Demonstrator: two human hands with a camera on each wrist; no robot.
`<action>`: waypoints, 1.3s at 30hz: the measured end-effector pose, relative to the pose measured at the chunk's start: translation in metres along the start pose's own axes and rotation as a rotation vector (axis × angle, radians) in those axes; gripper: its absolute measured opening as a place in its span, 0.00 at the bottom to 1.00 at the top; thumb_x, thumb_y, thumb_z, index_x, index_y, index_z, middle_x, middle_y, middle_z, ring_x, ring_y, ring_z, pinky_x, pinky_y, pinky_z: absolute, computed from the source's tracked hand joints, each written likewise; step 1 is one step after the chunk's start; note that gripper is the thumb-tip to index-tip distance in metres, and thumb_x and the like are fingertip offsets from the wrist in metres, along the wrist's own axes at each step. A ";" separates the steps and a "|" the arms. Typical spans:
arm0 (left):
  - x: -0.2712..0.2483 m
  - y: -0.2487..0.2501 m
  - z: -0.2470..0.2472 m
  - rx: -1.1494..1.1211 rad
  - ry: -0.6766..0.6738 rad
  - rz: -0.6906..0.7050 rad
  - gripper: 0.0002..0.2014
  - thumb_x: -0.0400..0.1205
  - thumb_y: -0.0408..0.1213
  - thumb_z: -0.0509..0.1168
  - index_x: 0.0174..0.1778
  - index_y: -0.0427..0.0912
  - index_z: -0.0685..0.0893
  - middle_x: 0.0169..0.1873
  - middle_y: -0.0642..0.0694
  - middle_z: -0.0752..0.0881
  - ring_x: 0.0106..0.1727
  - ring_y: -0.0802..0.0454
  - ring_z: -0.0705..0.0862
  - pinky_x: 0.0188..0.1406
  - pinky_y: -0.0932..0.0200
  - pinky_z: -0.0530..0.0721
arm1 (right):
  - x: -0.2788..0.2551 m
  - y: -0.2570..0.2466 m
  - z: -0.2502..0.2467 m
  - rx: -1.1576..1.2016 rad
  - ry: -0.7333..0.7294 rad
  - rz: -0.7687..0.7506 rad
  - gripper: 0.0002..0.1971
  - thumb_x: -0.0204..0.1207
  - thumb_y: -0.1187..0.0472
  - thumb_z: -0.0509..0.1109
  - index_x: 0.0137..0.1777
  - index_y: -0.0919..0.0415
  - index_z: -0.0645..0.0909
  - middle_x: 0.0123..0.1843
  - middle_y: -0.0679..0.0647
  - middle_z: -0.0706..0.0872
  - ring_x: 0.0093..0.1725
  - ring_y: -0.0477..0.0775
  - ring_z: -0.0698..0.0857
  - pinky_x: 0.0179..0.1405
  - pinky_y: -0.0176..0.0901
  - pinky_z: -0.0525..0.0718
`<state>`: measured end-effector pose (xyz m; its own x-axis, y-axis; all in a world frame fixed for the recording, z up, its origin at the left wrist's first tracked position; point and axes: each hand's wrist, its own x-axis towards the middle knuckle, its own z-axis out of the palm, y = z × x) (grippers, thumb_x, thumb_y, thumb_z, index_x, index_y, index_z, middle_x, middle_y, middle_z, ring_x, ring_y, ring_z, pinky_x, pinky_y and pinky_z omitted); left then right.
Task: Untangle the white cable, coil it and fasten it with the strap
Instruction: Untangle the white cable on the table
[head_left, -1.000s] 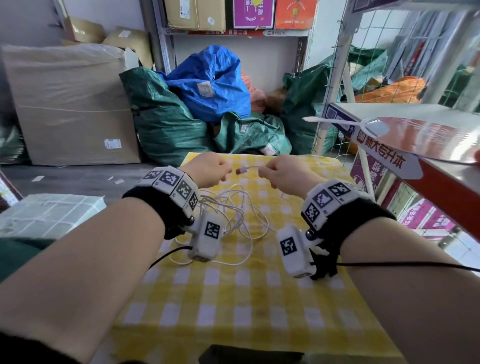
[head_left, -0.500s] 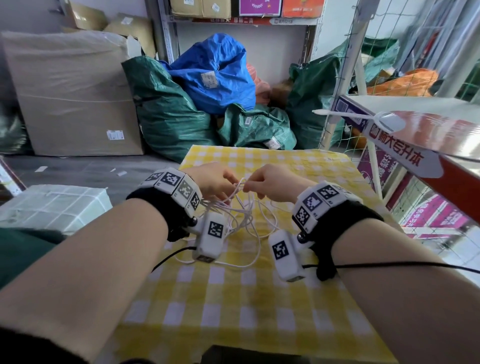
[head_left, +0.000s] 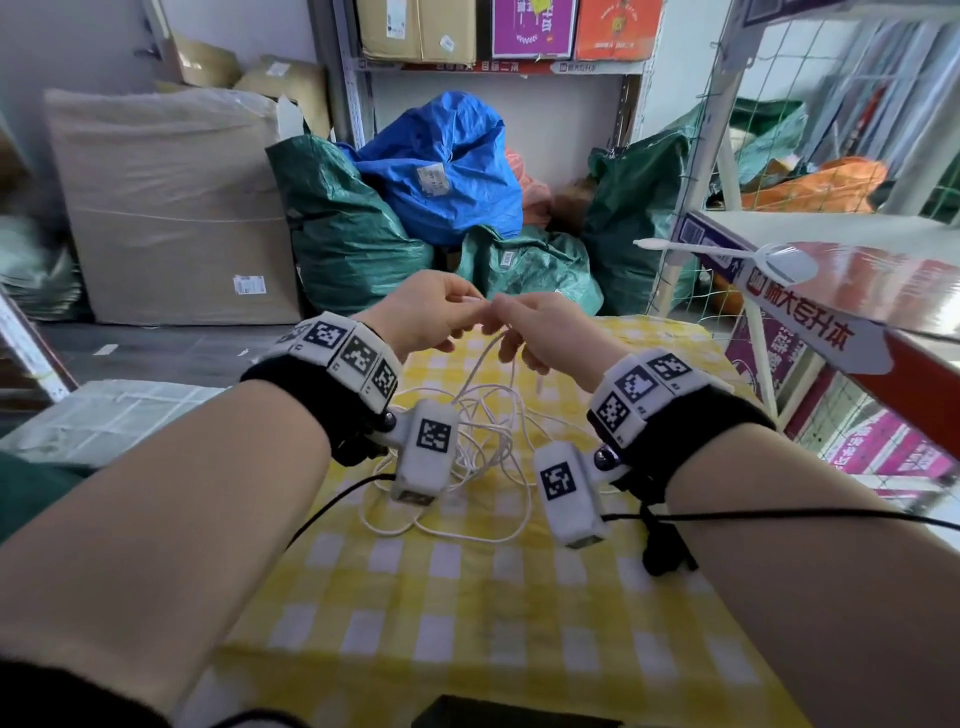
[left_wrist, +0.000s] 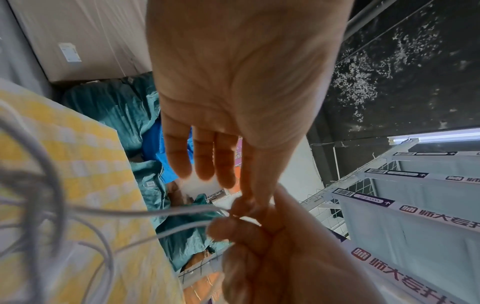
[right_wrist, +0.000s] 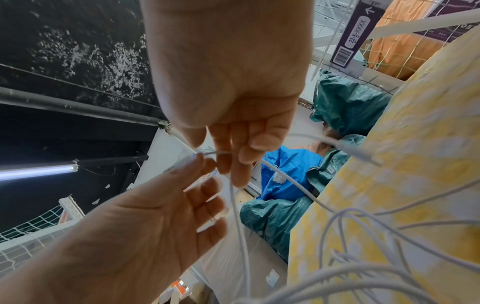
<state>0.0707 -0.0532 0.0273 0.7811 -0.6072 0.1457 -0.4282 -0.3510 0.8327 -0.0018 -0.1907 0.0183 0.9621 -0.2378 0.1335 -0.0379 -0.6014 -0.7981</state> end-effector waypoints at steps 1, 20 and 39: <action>-0.003 0.003 0.000 -0.050 -0.023 -0.003 0.08 0.78 0.44 0.71 0.40 0.44 0.82 0.31 0.51 0.79 0.35 0.56 0.77 0.31 0.64 0.79 | -0.002 -0.003 -0.002 0.053 0.021 0.005 0.19 0.83 0.49 0.57 0.41 0.59 0.84 0.32 0.53 0.88 0.23 0.48 0.77 0.23 0.38 0.76; -0.003 -0.002 0.033 0.568 -0.365 -0.229 0.14 0.83 0.38 0.63 0.64 0.40 0.81 0.41 0.49 0.84 0.38 0.53 0.81 0.28 0.64 0.77 | -0.022 0.038 -0.073 -0.271 0.598 -0.021 0.25 0.78 0.71 0.59 0.73 0.53 0.76 0.68 0.52 0.84 0.53 0.55 0.86 0.54 0.39 0.81; -0.007 -0.019 0.050 0.717 -0.742 -0.164 0.17 0.79 0.44 0.68 0.64 0.58 0.82 0.57 0.57 0.76 0.58 0.57 0.74 0.59 0.60 0.67 | -0.010 0.071 -0.006 -0.416 -0.111 0.254 0.16 0.79 0.69 0.62 0.64 0.62 0.83 0.60 0.59 0.87 0.55 0.56 0.88 0.53 0.45 0.86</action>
<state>0.0508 -0.0782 -0.0160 0.4825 -0.7142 -0.5071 -0.7010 -0.6620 0.2653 -0.0159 -0.2356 -0.0362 0.9308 -0.3467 -0.1161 -0.3571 -0.7939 -0.4921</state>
